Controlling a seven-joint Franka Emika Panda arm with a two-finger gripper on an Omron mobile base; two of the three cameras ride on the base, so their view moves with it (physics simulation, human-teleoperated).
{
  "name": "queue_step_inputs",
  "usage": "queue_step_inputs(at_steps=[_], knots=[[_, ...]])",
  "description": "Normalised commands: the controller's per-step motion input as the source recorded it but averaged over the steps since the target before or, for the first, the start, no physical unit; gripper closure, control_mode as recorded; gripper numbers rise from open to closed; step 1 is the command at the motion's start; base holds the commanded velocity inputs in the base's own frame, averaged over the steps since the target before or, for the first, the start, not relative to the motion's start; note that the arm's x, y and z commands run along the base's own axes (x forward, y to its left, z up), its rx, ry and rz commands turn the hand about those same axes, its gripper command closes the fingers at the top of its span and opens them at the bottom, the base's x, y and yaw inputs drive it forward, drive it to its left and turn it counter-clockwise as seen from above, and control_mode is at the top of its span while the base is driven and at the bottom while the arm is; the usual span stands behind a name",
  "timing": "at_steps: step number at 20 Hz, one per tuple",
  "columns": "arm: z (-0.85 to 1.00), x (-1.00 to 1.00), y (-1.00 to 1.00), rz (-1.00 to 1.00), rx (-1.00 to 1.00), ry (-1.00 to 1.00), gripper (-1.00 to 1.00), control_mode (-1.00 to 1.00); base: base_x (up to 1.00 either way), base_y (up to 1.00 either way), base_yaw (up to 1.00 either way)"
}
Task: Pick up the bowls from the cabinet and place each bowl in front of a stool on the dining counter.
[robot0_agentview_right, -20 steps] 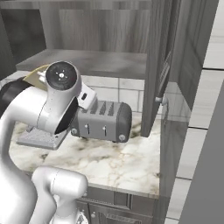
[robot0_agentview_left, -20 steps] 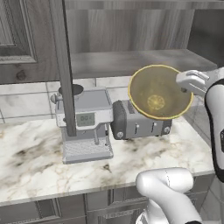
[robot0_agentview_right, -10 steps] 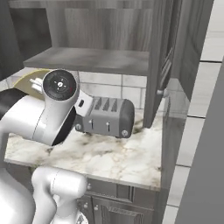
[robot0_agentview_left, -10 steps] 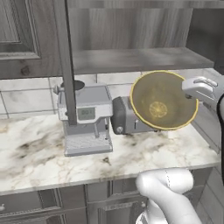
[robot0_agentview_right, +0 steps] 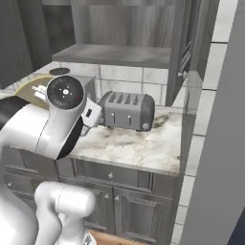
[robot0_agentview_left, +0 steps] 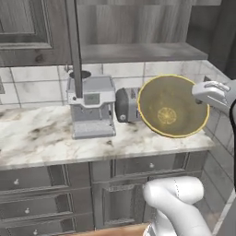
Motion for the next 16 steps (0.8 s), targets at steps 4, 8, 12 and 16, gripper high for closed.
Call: queue_step_inputs(at_steps=[4, 8, 12, 16], knots=[[0.00, 0.00, 0.00, 0.00, 0.00, 0.00, 1.00, 1.00, -0.70, 0.54, 0.19], [0.00, 0.00, 0.00, 0.00, 0.00, 0.00, 1.00, 1.00, -0.53, 0.87, 0.42], [0.00, 0.00, 0.00, 0.00, 0.00, 0.00, 1.00, 1.00, -0.15, 0.99, 0.63], [0.00, 0.00, 0.00, 0.00, 0.00, 0.00, 1.00, 1.00, 0.00, 0.92, 0.75]])
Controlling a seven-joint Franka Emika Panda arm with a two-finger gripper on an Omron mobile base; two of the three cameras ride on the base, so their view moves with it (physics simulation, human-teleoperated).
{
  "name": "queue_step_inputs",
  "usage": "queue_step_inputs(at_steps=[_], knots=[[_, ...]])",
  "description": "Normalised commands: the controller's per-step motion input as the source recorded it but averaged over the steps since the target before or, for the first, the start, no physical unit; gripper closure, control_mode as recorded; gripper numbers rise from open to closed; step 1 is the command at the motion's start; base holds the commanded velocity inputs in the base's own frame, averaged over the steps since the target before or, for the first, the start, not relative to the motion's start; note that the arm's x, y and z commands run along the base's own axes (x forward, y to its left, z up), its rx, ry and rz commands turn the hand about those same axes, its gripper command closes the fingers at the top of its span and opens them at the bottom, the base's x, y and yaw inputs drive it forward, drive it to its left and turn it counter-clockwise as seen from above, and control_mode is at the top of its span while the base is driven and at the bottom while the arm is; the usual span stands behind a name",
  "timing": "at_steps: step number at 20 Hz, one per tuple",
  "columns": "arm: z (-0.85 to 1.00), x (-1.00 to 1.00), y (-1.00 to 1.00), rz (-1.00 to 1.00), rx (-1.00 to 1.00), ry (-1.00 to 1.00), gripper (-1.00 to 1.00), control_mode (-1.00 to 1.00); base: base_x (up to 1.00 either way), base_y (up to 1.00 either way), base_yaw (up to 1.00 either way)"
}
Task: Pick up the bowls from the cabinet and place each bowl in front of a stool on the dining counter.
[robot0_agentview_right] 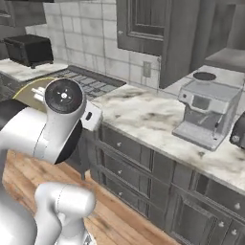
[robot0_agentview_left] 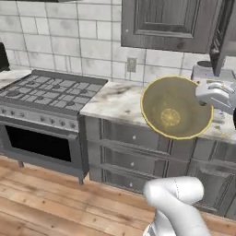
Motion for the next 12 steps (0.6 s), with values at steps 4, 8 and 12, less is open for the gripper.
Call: queue_step_inputs(at_steps=[4, 8, 12], knots=[[0.00, 0.00, 0.00, 0.00, 0.00, 0.00, 1.00, 1.00, 0.28, 0.78, 0.69], [0.00, 0.00, 0.00, 0.00, 0.00, 0.00, 1.00, 1.00, 0.72, 0.59, 0.62], [0.00, 0.00, 0.00, 0.00, 0.00, 0.00, 1.00, 1.00, 0.90, 0.38, 0.64]])
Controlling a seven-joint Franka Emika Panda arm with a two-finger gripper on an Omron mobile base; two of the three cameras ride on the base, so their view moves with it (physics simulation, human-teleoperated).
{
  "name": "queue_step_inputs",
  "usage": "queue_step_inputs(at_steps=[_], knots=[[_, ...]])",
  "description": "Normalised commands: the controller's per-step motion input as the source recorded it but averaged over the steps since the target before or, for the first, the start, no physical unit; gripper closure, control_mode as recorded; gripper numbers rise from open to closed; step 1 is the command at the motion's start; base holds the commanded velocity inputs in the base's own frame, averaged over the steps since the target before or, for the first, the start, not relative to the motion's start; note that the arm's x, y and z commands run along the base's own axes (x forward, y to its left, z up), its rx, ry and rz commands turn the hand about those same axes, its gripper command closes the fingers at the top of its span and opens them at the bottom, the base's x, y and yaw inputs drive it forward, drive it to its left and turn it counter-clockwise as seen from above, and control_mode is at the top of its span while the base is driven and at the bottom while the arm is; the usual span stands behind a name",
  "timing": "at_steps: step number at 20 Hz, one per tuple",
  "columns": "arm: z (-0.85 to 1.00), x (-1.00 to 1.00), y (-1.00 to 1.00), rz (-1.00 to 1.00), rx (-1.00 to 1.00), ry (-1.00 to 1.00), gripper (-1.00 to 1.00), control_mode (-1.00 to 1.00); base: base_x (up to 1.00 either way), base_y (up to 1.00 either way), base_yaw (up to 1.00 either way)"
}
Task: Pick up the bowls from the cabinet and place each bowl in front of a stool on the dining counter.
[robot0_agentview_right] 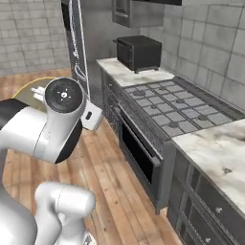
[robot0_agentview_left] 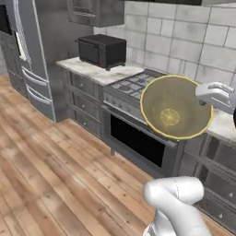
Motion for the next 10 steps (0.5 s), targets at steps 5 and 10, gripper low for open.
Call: queue_step_inputs(at_steps=[5, 10], knots=[[0.00, 0.00, 0.00, 0.00, 0.00, 0.00, 1.00, 1.00, 1.00, 0.21, 0.57], [0.00, 0.00, 0.00, 0.00, 0.00, 0.00, 1.00, 1.00, 1.00, 0.28, 0.46]])
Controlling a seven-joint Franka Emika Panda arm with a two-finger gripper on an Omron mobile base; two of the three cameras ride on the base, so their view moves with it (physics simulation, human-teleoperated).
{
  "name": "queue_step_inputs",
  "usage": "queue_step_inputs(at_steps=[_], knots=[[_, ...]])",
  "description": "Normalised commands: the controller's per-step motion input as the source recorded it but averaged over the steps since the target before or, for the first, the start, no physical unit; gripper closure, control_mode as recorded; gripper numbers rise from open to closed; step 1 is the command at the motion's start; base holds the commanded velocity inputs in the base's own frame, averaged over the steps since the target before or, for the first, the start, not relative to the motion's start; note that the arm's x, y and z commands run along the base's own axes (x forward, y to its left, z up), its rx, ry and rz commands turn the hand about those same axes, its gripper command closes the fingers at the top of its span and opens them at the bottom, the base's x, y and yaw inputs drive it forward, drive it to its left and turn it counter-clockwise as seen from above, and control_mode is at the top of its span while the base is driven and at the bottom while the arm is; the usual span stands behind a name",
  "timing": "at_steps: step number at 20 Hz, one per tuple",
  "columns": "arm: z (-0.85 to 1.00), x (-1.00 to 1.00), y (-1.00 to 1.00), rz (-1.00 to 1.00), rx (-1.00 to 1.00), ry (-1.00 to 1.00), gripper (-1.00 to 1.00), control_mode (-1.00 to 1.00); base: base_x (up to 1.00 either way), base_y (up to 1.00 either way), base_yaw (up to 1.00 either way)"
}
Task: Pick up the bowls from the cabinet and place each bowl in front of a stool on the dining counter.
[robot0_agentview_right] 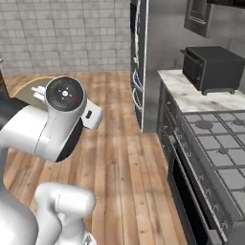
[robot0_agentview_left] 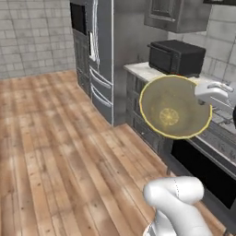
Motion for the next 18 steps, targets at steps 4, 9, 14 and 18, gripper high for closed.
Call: queue_step_inputs(at_steps=[4, 9, 14, 18], knots=[[0.00, 0.00, 0.00, 0.00, 0.00, 0.00, 1.00, 1.00, 1.00, 0.34, 0.35], [0.00, 0.00, 0.00, 0.00, 0.00, 0.00, 1.00, 1.00, 1.00, 0.38, 0.25], [0.00, 0.00, 0.00, 0.00, 0.00, 0.00, 1.00, 1.00, 1.00, 0.35, 0.12], [0.00, 0.00, 0.00, 0.00, 0.00, 0.00, 1.00, 1.00, 1.00, 0.35, 0.00]])
